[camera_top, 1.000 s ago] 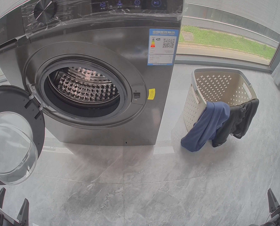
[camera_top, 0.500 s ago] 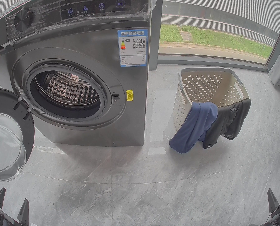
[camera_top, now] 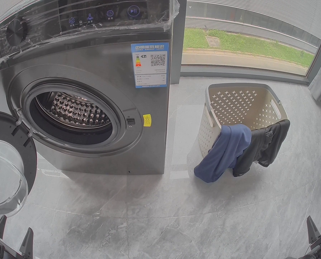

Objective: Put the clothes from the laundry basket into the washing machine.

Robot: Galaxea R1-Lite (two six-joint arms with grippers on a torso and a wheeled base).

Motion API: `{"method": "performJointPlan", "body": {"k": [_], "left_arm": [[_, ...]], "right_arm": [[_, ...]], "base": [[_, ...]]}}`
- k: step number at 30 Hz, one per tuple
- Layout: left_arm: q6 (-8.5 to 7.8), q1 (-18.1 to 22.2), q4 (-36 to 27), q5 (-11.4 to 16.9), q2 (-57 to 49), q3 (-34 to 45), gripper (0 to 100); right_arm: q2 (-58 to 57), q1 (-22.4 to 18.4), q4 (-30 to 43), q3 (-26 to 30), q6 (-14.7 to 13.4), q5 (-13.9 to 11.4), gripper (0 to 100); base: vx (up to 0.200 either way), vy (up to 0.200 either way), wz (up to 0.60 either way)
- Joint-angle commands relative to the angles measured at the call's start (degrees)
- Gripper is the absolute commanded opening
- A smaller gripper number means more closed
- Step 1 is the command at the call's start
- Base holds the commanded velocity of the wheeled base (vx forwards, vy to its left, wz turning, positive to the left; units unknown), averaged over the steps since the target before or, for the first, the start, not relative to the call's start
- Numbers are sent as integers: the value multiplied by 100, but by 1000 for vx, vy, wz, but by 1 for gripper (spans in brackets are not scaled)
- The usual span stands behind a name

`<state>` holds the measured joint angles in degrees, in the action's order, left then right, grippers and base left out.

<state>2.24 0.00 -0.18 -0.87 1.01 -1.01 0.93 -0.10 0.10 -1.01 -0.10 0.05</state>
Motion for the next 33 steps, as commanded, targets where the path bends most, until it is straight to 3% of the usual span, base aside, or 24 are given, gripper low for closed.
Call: {"method": "performJointPlan", "body": {"k": [1, 5, 15, 33], "left_arm": [[4, 0, 1, -1, -66, 84, 100], [4, 0, 1, -1, -66, 84, 100], [-5, 0, 1, -1, -66, 84, 100], [-5, 0, 1, -1, -66, 84, 100]], "right_arm": [[-40, 10, -10, 101, 1, -5, 100], [-40, 1, -1, 101, 1, -5, 100], [-40, 1, -1, 101, 1, -5, 100], [-40, 1, -10, 101, 1, -5, 100]], "base": [[200, 0, 0], [200, 0, 0], [0, 0, 0], [0, -200, 0]]}}
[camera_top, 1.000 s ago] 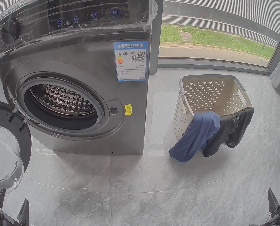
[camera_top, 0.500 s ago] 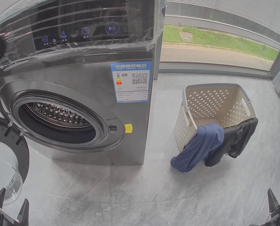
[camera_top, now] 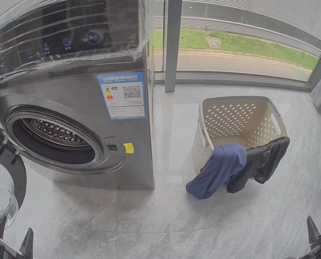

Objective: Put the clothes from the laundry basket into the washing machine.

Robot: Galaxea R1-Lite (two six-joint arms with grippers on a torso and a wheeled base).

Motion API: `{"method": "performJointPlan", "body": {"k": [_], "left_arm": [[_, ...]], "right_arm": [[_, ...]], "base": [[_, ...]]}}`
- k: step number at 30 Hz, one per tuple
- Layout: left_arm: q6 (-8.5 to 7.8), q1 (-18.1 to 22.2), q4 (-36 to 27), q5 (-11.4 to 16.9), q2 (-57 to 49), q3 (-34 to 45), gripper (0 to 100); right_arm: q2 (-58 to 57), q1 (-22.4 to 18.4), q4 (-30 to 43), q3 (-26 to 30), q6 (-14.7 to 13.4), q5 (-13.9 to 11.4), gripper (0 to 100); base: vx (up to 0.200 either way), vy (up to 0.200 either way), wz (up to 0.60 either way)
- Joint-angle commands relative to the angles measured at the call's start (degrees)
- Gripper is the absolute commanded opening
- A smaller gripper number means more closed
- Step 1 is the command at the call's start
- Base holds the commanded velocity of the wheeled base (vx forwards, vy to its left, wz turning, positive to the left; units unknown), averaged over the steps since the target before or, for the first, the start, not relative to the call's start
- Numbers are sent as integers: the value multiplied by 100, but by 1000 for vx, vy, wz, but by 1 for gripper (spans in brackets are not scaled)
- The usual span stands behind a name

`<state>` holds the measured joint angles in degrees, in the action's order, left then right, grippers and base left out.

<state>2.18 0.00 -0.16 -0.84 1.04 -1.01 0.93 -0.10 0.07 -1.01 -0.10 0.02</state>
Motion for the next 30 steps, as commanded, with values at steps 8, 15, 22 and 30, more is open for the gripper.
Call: {"method": "performJointPlan", "body": {"k": [8, 15, 22, 30], "left_arm": [[2, 0, -2, -4, -68, 84, 100], [2, 0, -2, -4, -68, 84, 100], [2, 0, -2, -4, -68, 84, 100], [2, 0, -2, -4, -68, 84, 100]], "right_arm": [[-40, 1, -7, 101, 1, -2, 100], [-40, 1, 1, 101, 1, 6, 100], [-40, 1, 1, 101, 1, 6, 100], [-40, 1, 1, 101, 1, -2, 100]], "base": [[0, -200, 0], [0, -200, 0], [0, -200, 0], [0, -175, 0]]}}
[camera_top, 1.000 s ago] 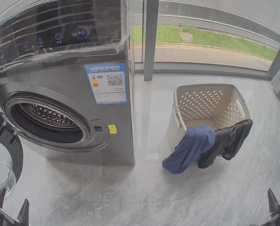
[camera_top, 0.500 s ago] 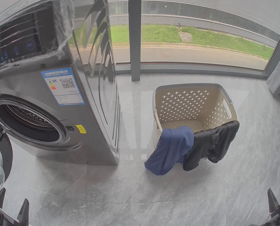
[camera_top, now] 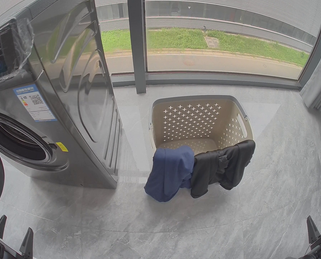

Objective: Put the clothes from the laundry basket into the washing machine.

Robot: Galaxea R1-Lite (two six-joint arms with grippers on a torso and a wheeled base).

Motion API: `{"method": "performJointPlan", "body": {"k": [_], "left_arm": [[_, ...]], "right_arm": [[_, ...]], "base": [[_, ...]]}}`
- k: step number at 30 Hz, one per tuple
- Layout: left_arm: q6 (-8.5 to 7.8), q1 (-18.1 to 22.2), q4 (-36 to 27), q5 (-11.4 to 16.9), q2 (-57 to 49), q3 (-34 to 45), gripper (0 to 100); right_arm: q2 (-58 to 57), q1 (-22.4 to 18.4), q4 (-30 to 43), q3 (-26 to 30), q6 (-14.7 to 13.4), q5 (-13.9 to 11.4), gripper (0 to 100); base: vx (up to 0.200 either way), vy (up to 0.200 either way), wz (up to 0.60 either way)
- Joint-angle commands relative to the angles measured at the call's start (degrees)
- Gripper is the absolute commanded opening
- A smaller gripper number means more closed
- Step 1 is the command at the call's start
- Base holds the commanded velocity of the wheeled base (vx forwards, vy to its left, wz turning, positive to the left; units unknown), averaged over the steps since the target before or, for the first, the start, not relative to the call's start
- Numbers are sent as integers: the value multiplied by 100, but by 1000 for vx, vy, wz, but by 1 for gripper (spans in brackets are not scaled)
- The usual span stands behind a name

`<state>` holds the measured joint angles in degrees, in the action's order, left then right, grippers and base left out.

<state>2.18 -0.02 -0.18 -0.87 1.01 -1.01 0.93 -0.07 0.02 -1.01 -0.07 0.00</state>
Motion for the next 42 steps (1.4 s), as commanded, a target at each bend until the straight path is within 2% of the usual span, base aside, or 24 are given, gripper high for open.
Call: {"method": "performJointPlan", "body": {"k": [1, 18, 24, 39, 42], "left_arm": [[2, 2, 1, -1, -66, 84, 100], [2, 2, 1, -1, -66, 84, 100], [2, 2, 1, -1, -66, 84, 100], [2, 2, 1, -1, -66, 84, 100], [2, 2, 1, -1, -66, 84, 100]], "right_arm": [[-40, -1, 6, 101, -1, 0, 100], [-40, -1, 6, 101, -1, 9, 100], [-40, -1, -2, 101, -1, 0, 100], [-40, -1, 6, 101, -1, 9, 100], [-40, -1, 6, 101, -1, 0, 100]], "base": [[0, 0, 0], [0, 0, 0], [0, -200, 0], [0, 0, 0], [0, -200, 0]]}}
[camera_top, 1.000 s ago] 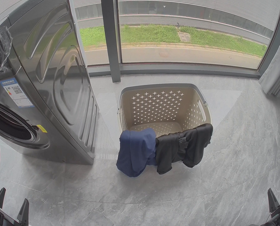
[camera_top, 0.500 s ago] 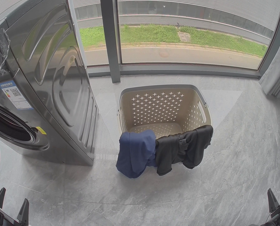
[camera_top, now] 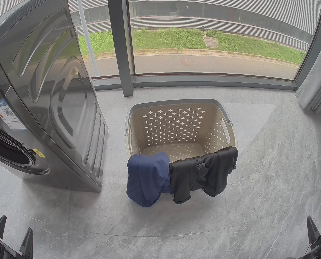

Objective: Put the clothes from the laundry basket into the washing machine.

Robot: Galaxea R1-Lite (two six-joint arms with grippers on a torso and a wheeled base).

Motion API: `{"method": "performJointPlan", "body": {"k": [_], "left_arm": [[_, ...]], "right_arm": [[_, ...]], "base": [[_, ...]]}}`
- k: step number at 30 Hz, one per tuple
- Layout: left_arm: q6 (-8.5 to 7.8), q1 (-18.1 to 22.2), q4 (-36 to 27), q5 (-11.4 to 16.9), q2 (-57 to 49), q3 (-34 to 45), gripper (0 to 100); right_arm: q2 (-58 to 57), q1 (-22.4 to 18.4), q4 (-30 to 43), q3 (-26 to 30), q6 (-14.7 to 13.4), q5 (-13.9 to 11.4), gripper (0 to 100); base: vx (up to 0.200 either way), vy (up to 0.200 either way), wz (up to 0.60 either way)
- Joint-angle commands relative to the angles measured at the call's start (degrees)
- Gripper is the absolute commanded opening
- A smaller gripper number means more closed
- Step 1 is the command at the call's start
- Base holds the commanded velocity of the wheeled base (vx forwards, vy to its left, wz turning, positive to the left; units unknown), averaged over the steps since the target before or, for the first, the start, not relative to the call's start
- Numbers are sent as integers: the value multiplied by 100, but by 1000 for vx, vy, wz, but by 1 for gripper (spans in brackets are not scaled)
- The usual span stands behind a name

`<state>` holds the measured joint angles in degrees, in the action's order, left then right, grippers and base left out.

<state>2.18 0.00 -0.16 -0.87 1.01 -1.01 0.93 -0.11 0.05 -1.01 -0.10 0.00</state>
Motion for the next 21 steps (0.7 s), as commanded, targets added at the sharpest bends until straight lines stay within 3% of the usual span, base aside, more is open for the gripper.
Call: {"method": "performJointPlan", "body": {"k": [1, 5, 21], "left_arm": [[2, 0, -2, -1, -66, 84, 100], [2, 0, -2, -1, -66, 84, 100], [2, 0, 7, -1, -66, 84, 100]], "right_arm": [[-40, 2, 4, 101, 1, 0, 100], [-40, 2, -5, 101, 1, 0, 100], [-84, -15, -146, 5, -8, -114, 100]], "base": [[0, -200, 0], [0, -200, 0], [0, 0, 0]]}}
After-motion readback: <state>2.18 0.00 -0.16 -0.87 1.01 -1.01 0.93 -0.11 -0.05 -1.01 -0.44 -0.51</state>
